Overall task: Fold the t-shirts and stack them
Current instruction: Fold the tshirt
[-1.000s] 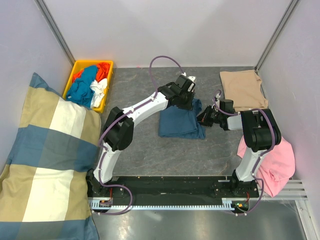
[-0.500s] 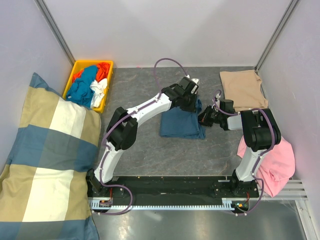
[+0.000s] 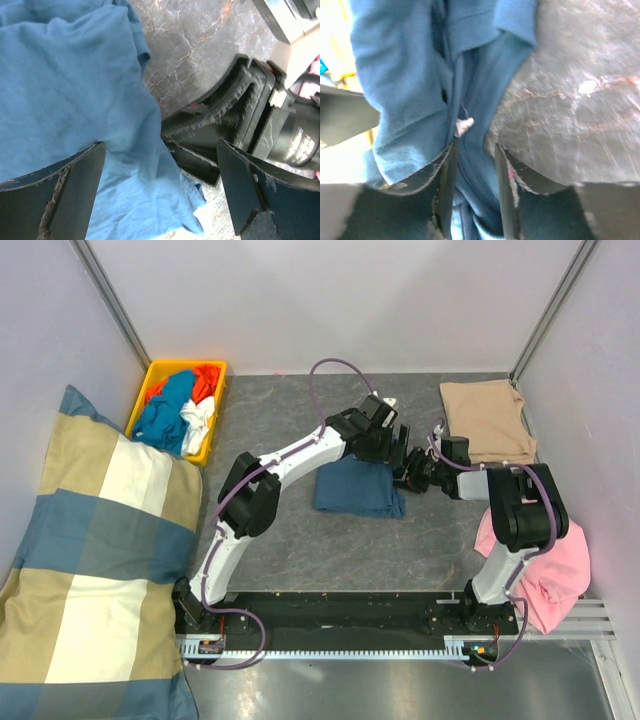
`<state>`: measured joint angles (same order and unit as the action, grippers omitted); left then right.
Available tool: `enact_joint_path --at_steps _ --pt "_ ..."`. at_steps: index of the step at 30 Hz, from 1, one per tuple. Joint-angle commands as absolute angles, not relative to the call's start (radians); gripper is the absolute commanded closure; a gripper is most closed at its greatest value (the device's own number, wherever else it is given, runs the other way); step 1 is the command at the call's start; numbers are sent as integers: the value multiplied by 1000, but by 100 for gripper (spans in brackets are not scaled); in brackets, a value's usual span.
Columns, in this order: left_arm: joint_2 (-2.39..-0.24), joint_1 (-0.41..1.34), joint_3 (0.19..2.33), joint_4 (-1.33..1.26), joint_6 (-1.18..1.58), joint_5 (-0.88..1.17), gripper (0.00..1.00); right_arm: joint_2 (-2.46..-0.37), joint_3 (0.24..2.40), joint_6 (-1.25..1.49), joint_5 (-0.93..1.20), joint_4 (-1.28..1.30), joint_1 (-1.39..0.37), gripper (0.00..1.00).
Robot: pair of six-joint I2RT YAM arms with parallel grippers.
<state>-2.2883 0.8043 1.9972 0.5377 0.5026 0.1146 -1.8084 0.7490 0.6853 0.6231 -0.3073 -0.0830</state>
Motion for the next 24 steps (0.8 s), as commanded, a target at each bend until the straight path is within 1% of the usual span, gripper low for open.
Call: enact_joint_path --at_steps 1,2,6,9,15,19,24 --pt "-2269 825 2057 483 522 158 0 -1703 768 594 434 -60 -92 51" --pt "-2255 825 2057 483 522 156 0 -1677 776 589 379 -5 -92 49" --pt "-2215 819 2049 483 518 155 0 -1560 805 560 284 95 -92 42" --pt "-2169 812 2026 476 523 153 0 -1522 808 551 265 120 -94 40" --pt "-2080 758 1930 462 531 126 0 -1483 801 555 264 130 -94 39" --pt "-1994 701 1774 414 529 106 0 -1463 815 554 281 144 -94 38" --pt "-1963 667 1613 374 496 52 0 -1459 848 540 365 156 -92 36"
